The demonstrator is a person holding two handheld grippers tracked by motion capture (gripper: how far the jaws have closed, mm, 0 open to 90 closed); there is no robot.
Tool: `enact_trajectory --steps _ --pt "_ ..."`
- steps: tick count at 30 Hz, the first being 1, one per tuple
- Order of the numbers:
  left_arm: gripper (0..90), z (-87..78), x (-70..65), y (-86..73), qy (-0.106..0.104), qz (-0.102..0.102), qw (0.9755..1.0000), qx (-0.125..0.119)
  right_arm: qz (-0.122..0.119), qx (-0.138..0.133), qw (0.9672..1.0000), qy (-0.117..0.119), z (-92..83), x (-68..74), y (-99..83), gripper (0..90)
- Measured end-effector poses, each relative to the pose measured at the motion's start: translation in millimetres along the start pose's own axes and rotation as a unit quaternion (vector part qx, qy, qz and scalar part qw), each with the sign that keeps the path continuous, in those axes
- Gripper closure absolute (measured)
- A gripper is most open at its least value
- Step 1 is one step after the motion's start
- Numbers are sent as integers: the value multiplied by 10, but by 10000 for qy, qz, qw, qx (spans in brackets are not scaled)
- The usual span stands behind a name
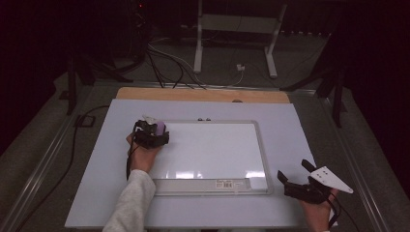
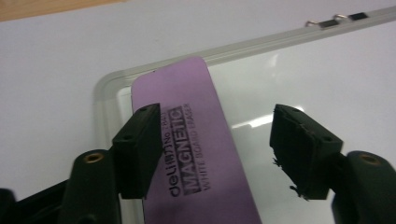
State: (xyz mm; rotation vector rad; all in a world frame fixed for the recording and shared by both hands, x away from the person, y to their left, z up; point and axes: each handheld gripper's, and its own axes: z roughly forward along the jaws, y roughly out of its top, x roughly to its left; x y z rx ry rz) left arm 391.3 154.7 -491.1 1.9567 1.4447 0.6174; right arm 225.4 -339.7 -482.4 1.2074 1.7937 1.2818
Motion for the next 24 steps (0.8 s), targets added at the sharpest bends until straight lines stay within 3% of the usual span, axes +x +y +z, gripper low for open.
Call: enact_trajectory --steps 6,10,15,19,24 --pt "346 -21 115 -40 71 -109 9999 102 -3 13 10000 2 6 1 -2 1" --pt "425 -5 158 -96 127 -182 9994 252 -20 19 10000 0 12 7 -3 2" --pt "556 1 177 -125 299 -340 9987 239 -20 30 10000 -3 16 8 -4 2" --pt "581 18 142 -109 492 -377 9979 203 -21 21 10000 -4 14 5 -2 1" --pt "583 63 145 -74 589 -514 9968 187 -9 10 10000 6 7 3 -2 1"
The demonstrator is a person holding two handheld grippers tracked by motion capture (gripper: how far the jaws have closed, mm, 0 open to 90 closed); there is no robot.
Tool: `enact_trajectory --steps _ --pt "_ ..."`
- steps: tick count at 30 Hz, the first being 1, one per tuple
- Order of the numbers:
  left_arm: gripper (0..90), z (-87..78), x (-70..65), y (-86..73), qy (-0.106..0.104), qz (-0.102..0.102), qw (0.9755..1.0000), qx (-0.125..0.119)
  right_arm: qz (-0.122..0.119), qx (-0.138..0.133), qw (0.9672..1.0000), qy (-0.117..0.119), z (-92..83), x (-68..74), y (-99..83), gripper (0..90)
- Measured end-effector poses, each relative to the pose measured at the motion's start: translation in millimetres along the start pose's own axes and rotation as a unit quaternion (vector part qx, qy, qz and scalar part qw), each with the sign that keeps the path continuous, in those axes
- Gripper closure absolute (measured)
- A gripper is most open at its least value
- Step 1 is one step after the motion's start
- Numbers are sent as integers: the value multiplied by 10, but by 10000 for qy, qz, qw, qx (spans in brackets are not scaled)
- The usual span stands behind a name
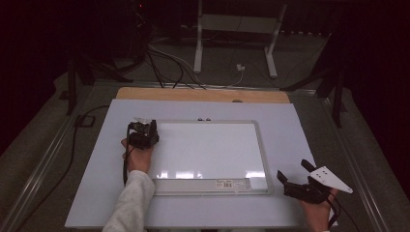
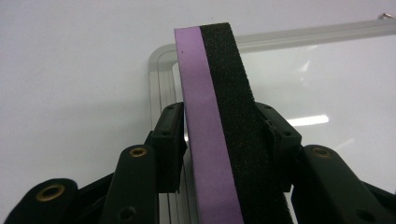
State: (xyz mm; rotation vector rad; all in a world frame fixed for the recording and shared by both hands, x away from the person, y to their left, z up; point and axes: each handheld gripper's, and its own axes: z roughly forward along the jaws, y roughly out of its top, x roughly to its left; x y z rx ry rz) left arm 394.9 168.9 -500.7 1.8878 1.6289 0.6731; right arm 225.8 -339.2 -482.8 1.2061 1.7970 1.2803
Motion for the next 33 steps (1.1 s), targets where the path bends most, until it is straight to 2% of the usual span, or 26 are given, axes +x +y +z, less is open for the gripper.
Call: enact_trajectory --steps 8,13,15,19,23,25,29,33 --pt "582 73 69 87 -91 172 9998 92 9 -13 10000 -10 -6 -8 1 2" --pt "570 107 116 104 -233 216 9994 106 3 -5 10000 -3 -5 3 4 2" --pt "559 119 134 101 -298 176 9993 106 -2 -7 10000 -4 -4 4 3 1" --pt "436 91 176 93 -296 44 9996 1 5 -17 10000 -12 -9 -6 2 1" --pt "358 -45 197 100 -481 72 9986 -184 12 -10 10000 -4 -2 -4 0 2" --pt "295 -157 225 92 -664 -28 9970 -401 -4 -6 10000 3 -1 4 2 1" --pt "185 -421 281 49 -934 72 9927 -762 -5 -13 10000 4 -3 7 2 1" --pt "166 -767 363 -53 -1197 332 9850 -1200 -32 -14 10000 29 2 17 2 1"
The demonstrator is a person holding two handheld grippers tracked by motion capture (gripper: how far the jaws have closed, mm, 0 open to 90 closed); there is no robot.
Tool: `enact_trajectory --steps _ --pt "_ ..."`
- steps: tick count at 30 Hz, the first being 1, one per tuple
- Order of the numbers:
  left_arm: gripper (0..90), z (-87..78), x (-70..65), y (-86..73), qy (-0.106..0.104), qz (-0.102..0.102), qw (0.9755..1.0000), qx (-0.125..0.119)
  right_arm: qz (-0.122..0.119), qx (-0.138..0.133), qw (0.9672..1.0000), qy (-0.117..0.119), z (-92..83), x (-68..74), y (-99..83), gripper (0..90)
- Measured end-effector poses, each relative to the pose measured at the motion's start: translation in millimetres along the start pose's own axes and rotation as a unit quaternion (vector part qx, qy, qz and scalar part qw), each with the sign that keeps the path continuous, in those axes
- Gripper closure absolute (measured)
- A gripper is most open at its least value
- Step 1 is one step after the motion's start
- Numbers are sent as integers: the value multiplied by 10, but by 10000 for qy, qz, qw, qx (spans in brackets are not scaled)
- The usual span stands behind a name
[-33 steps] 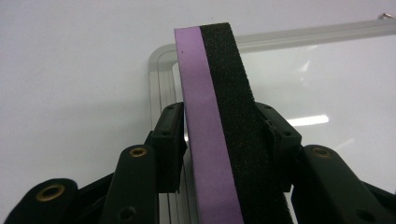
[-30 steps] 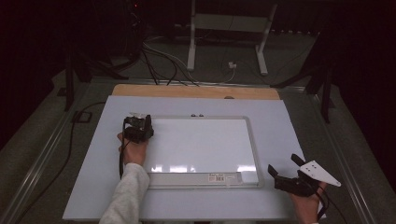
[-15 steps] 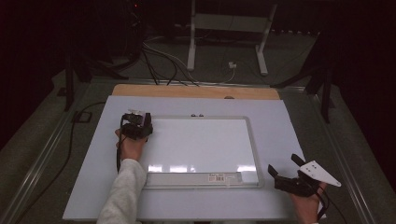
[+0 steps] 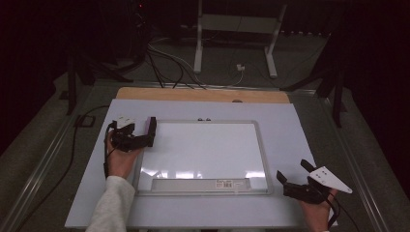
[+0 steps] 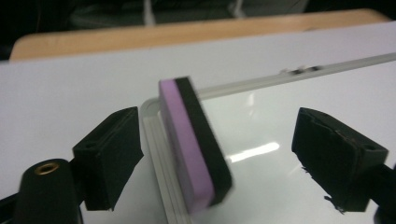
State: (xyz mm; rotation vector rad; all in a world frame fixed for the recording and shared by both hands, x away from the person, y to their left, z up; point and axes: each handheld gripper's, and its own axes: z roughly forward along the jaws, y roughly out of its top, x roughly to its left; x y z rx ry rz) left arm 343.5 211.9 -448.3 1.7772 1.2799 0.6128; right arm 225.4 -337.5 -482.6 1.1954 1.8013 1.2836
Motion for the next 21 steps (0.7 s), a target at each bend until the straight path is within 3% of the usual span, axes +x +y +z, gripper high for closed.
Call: enact_trajectory --steps 6,8,12,17,19,21 --pt "85 -427 15 -167 -171 139 9989 -411 -42 -29 10000 51 4 31 8 1" --pt "38 -535 15 -270 -174 255 9986 -424 -45 -42 10000 64 3 36 9 1" --pt "12 -750 24 -515 -161 373 9966 -710 -48 -61 9999 94 6 42 9 1" --pt "12 -884 51 -706 -18 398 9948 -937 -52 -65 9999 113 5 53 14 1" --pt "12 -896 63 -739 56 458 9945 -942 -56 -82 9999 114 1 47 19 1" --pt "12 -893 81 -750 49 388 9943 -990 -64 -79 9999 105 1 39 17 1"
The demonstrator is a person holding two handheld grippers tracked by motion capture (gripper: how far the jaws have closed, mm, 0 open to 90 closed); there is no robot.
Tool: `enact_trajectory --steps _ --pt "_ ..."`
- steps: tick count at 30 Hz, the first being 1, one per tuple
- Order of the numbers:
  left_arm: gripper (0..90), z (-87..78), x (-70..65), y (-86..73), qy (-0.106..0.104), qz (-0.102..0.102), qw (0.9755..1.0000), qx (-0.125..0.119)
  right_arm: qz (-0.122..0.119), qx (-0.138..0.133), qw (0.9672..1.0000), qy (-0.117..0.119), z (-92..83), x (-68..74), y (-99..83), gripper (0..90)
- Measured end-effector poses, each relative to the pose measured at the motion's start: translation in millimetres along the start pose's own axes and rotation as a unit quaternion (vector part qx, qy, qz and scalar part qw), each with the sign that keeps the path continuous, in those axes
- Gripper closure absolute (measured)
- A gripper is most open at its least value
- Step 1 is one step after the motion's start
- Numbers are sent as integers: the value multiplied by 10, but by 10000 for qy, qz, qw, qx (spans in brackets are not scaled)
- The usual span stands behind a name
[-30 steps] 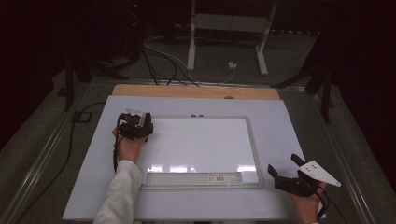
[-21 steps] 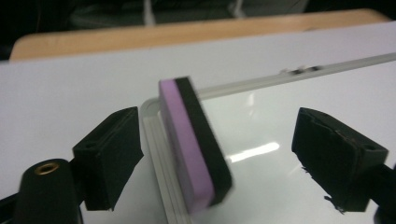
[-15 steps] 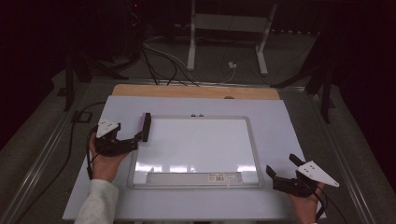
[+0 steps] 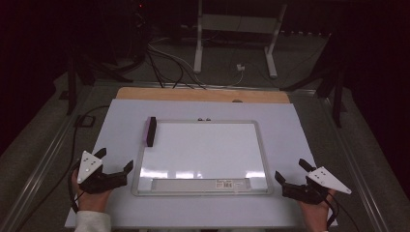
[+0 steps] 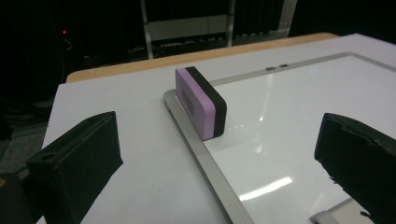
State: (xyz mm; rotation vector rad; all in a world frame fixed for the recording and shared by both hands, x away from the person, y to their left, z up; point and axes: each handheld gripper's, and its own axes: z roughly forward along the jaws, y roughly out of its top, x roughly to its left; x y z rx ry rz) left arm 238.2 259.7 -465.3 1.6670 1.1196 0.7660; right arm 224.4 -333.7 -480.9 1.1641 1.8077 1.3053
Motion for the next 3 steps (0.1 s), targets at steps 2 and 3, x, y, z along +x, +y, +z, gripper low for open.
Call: enact_trajectory --steps 2,3 --pt "12 6 3 -9 14 -7 10000 -6 -2 -10 10000 -10 -6 -5 1 1" --pt "12 9 3 -14 24 -5 10000 23 -6 -16 10000 -15 -6 -7 2 1"
